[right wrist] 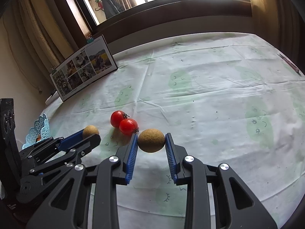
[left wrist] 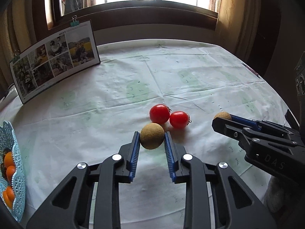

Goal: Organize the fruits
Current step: 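Grasp another brown round fruit with the left gripper while the right gripper holds its fruit, then drop the brown fruit into the basket with the left gripper while the right gripper holds its fruit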

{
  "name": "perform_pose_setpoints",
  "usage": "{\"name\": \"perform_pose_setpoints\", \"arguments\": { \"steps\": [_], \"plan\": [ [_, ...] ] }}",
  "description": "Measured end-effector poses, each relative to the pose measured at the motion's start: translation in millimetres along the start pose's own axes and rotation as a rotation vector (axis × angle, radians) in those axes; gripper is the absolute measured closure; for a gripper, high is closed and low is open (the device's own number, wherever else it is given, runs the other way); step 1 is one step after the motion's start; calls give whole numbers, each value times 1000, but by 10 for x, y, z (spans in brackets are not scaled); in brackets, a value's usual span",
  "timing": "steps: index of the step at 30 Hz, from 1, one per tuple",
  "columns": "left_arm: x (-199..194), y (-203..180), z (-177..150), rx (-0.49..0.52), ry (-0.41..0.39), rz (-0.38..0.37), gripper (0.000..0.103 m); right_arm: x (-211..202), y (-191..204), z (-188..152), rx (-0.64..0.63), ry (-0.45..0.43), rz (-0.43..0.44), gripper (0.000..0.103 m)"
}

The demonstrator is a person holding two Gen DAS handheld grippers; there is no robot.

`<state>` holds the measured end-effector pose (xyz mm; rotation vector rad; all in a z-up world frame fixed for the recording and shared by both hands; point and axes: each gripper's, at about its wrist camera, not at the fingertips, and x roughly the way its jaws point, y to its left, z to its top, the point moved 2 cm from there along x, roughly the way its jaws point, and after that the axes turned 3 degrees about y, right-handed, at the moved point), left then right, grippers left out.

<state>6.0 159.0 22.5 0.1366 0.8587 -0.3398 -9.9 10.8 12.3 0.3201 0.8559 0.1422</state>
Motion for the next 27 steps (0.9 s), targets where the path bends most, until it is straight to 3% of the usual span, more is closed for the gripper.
{"name": "perform_pose_setpoints", "arguments": {
  "steps": [11,27],
  "plan": [
    [-456,412,-23,-95,-96,122,76,3,24,-15,-12,-6,-8,73],
    [-889,1146,-287,-261,-171,308,76,16,104,-29,-29,-5,-40,73]
  ]
}}
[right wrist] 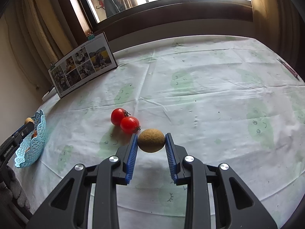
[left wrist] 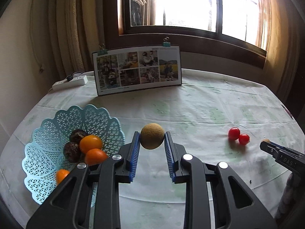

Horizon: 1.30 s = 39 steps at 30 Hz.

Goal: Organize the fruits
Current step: 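Drop the brown fruit into the basket with the left gripper while the right gripper holds its fruit, then lower the brown fruit into the basket and open the right gripper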

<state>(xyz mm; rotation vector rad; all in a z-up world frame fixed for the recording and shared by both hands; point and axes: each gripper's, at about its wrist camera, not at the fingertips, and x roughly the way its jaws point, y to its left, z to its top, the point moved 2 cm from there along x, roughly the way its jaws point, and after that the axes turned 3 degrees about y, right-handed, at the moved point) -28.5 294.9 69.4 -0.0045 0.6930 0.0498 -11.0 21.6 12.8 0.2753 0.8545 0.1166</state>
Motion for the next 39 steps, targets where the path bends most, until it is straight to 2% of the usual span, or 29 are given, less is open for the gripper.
{"name": "perform_pose_setpoints", "arguments": {
  "steps": [10,18,24,26,30,32,36,39],
  "plan": [
    [-98,614,-79,-108,-13,91,76,-7,161,10,-19,1,3,73],
    [-140,1138,-201,-200,-9,170,76,55,517,-15,-81,24,37,73],
    [-166,1313,-266,-230,-6,184,74,84,849,-30,-134,33,68,73],
    [-171,1363,-281,-246,-7,188,63,78,958,-26,-153,32,81,73],
    [-188,1437,-300,-262,-16,205,54,57,1211,-21,-203,30,118,73],
    [-201,1460,-307,-266,-21,214,38,47,1378,-22,-235,30,146,73],
    [-250,1494,-333,-274,-46,248,12,38,1737,-30,-297,39,220,73],
    [-288,1529,-348,-282,-58,267,7,26,1994,-67,-344,43,269,73]
  ]
}}
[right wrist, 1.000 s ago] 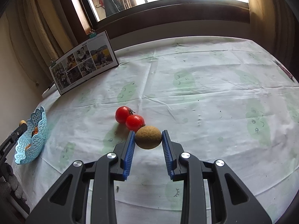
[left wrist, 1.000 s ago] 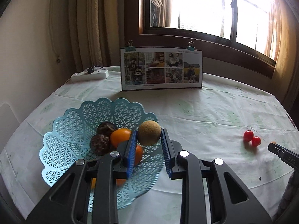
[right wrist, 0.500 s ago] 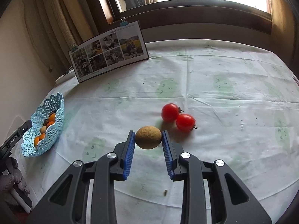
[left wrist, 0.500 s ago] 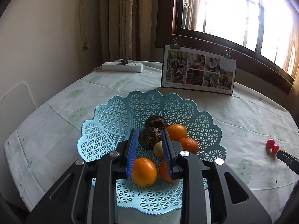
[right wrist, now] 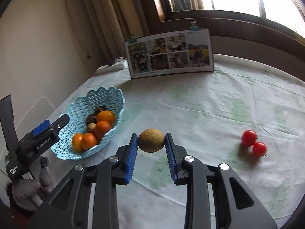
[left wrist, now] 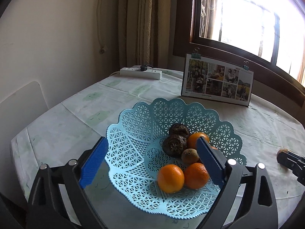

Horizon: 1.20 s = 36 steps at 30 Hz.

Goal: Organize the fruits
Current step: 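Lower the brown fruit into the basket and open the right gripper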

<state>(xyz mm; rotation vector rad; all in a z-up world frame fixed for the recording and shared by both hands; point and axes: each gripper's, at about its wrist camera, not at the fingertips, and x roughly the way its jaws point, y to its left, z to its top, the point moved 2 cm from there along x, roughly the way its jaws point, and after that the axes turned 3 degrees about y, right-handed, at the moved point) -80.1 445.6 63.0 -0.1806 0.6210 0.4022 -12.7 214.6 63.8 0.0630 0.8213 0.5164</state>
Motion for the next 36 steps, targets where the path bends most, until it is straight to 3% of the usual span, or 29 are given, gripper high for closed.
{"name": "perform_pose_setpoints", "arguments": {
  "steps": [9,17,20,22,34,36],
  "plan": [
    [-54,144,-3,-15,-8,32,5,242,609,83,-110,24,116,73],
    [-45,193,-4,-33,-3,41,5,438,813,115,-140,53,151,73],
    [-26,198,-11,-44,5,39,3,447,797,116,-137,47,147,70],
    [-20,192,-17,-45,8,37,3,435,725,120,-115,39,140,61],
    [-16,-94,-18,1,16,-2,3,314,188,60,4,17,53,53],
    [-15,-148,-20,10,17,-10,3,279,70,48,24,10,36,48]
  ]
}}
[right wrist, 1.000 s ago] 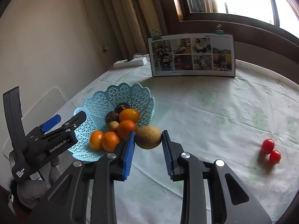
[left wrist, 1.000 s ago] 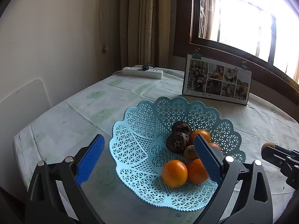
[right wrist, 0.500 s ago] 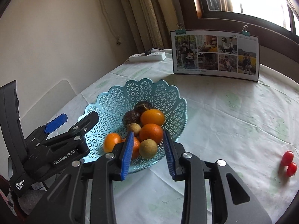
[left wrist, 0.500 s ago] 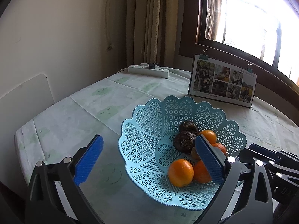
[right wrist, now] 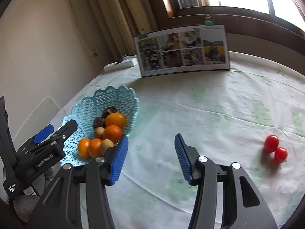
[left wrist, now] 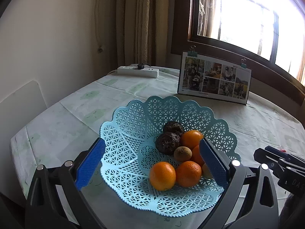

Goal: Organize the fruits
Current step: 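Lower the brown fruit into the basket and open the right gripper, then move the right gripper to a red cherry tomato and close on it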

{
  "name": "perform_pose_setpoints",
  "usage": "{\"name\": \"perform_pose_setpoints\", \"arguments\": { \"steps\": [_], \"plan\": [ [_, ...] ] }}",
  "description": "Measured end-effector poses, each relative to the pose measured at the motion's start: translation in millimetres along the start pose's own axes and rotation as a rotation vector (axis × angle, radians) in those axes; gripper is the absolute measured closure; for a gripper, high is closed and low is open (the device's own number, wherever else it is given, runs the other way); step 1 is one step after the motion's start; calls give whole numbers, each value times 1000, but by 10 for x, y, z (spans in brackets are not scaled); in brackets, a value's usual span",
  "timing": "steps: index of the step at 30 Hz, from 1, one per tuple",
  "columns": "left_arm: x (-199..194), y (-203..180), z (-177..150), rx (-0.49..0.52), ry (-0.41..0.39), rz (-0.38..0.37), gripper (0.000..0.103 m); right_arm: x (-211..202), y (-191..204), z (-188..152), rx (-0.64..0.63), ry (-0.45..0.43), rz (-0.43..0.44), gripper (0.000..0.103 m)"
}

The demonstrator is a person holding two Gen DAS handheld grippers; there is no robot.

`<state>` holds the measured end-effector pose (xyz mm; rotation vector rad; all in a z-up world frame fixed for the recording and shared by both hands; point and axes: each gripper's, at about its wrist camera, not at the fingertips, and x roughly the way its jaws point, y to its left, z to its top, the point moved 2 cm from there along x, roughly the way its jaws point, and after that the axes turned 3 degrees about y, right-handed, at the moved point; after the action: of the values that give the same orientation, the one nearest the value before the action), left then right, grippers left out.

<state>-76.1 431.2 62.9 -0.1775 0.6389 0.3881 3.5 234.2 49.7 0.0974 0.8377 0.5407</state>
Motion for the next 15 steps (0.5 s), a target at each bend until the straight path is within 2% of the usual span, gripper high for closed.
{"name": "perform_pose_setpoints", "arguments": {
  "steps": [15],
  "plan": [
    [-35,-481,13,95,2,-53,3,-394,-944,-123,155,-52,-149,41]
  ]
}}
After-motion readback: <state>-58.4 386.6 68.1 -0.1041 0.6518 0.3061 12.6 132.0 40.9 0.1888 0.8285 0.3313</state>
